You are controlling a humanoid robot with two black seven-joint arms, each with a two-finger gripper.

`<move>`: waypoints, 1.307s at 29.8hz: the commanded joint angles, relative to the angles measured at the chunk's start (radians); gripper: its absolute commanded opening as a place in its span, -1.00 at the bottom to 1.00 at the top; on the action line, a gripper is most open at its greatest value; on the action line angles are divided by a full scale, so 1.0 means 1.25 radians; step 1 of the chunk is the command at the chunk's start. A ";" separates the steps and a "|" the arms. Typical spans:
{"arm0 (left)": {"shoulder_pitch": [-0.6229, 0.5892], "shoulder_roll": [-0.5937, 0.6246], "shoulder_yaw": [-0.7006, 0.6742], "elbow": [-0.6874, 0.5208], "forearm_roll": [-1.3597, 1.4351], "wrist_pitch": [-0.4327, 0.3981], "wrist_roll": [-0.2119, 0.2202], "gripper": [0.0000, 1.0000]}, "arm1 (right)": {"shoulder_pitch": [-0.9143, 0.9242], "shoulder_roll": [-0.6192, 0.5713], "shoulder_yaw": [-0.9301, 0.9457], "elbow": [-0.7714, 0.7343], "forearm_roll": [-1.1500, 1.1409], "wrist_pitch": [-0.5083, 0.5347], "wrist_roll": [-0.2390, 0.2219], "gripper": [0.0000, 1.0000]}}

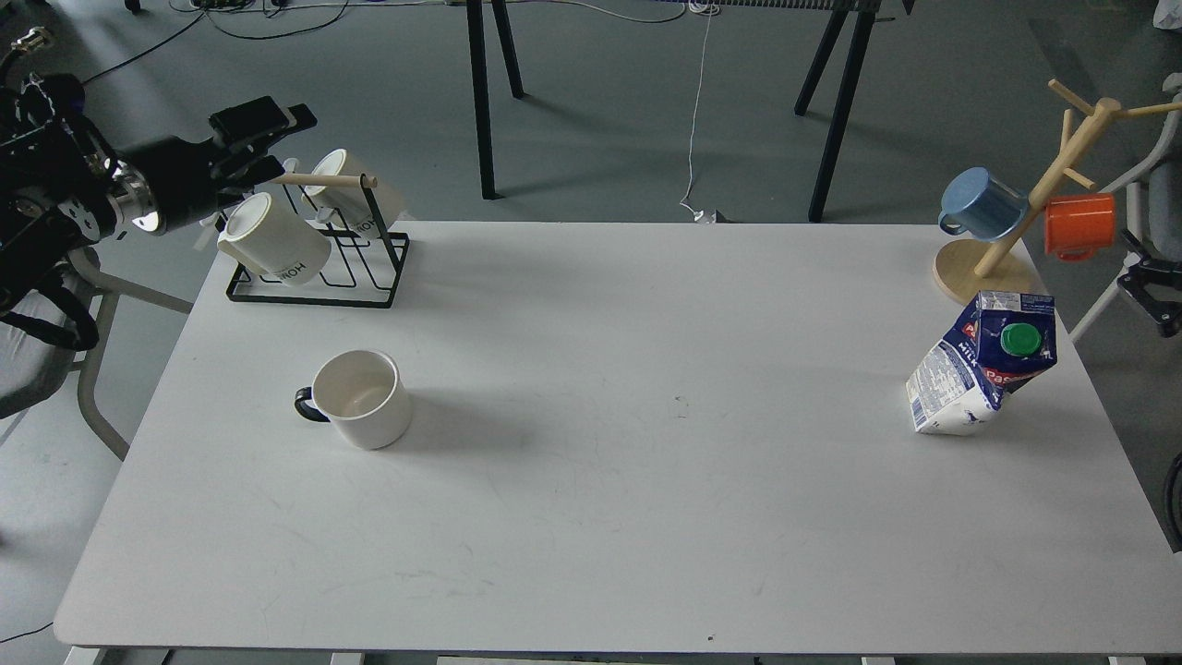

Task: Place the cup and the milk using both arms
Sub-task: 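Move the left gripper from the mug rack down toward the white mug, then hook the left gripper into the white mug's rim and grasp it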

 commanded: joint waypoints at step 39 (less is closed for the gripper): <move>0.175 -0.021 0.012 -0.085 0.578 0.063 0.000 0.97 | -0.076 0.006 -0.004 0.000 0.001 0.000 0.001 0.89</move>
